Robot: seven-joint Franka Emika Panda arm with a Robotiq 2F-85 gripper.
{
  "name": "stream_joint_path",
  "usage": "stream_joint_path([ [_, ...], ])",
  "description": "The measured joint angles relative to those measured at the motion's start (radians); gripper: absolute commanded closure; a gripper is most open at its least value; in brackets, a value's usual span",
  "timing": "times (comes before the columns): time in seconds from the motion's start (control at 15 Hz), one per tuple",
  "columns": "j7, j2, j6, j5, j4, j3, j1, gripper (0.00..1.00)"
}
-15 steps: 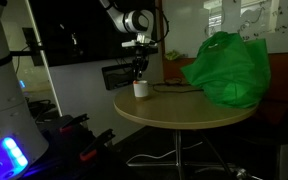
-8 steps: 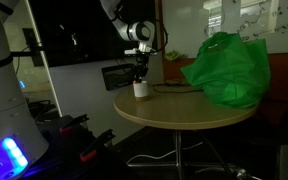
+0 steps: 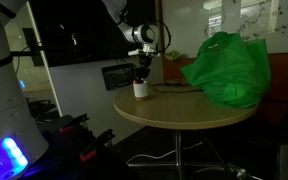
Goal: Remove the marker from the mug cup and place it on the table
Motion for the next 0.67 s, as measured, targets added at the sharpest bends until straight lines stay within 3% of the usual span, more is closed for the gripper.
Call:
stream_joint_path([
  [0.33,0.029,0.014,-0.038,0.004,0.015,-0.010,-0.002,0.51],
  [0.53,0.054,0.023,-0.038,0.019,0.015,-0.011,-0.005,0.55],
  [0.67,0.075,0.030,-0.038,0.039,0.015,-0.012,-0.005,0.70],
])
